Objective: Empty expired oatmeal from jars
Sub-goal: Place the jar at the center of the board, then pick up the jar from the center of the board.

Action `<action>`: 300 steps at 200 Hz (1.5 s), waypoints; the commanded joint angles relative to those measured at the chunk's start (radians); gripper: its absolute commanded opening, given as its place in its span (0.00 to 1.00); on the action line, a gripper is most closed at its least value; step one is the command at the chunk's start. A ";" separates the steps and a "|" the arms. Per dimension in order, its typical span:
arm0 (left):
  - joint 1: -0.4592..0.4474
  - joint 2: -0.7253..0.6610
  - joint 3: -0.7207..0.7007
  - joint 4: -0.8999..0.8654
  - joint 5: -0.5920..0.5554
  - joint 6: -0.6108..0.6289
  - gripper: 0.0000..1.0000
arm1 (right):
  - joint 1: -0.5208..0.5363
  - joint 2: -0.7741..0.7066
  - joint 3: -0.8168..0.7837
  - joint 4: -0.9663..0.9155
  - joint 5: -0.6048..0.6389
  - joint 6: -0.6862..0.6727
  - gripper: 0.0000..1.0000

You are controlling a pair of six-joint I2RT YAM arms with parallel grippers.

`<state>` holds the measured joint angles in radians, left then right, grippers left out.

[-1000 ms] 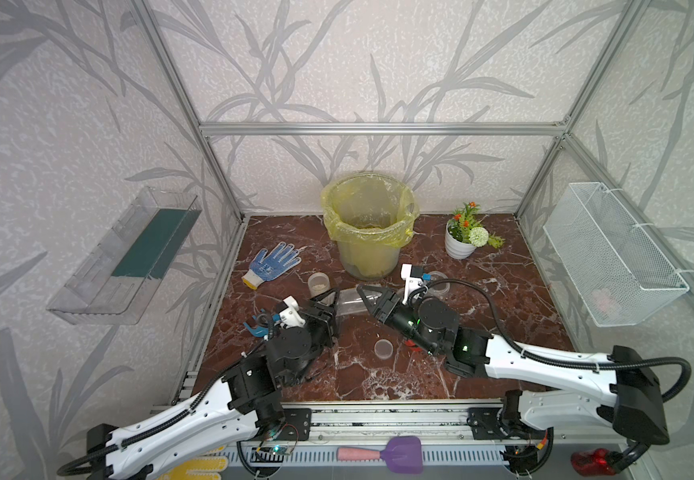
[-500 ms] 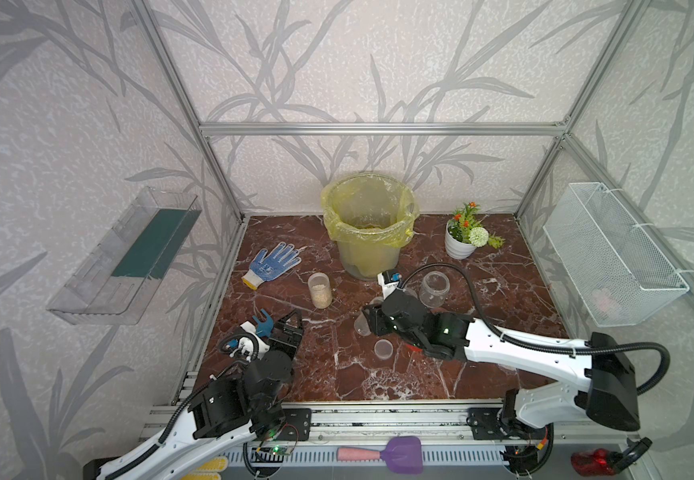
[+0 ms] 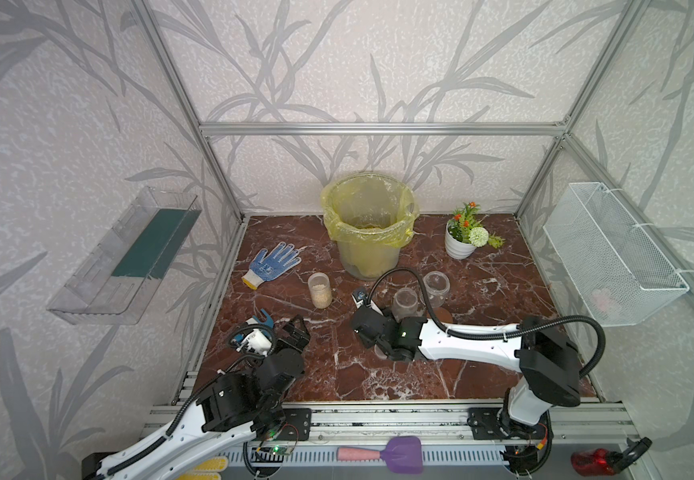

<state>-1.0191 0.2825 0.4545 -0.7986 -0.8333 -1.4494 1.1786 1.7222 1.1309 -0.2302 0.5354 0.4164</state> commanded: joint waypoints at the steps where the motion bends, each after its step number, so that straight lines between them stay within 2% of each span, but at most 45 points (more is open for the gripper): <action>1: 0.002 -0.023 -0.005 -0.041 -0.050 0.032 0.99 | 0.008 0.020 -0.008 0.057 0.057 -0.034 0.44; 76: 0.002 -0.076 -0.007 -0.093 -0.064 0.029 0.99 | 0.008 0.054 -0.051 0.135 0.021 -0.027 0.68; 104: 0.002 -0.086 -0.007 -0.099 -0.066 0.039 0.99 | 0.010 0.031 -0.073 0.141 0.029 -0.021 0.86; 120: 0.002 -0.083 -0.002 -0.108 -0.070 0.046 0.99 | 0.019 -0.009 -0.080 0.131 0.050 -0.033 1.00; 171: 0.002 -0.080 -0.007 -0.122 -0.077 0.048 0.99 | 0.022 -0.149 -0.027 0.093 -0.013 -0.191 0.99; 203: 0.004 -0.086 0.014 -0.104 -0.082 0.123 0.99 | 0.021 -0.152 0.066 0.064 -0.118 -0.303 0.99; 242: 0.006 -0.086 0.038 -0.090 -0.103 0.231 0.99 | 0.002 -0.022 0.277 -0.024 -0.286 -0.406 0.99; 269: 0.008 -0.098 0.047 -0.094 -0.127 0.260 0.99 | -0.038 0.146 0.426 -0.053 -0.388 -0.430 0.99; 300: 0.007 -0.124 0.068 -0.089 -0.153 0.312 0.99 | -0.078 0.306 0.575 -0.071 -0.410 -0.437 0.99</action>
<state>-1.0153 0.1783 0.4805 -0.8772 -0.9173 -1.2160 1.1343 1.9301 1.6207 -0.2321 0.1856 0.0090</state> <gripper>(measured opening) 0.992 0.993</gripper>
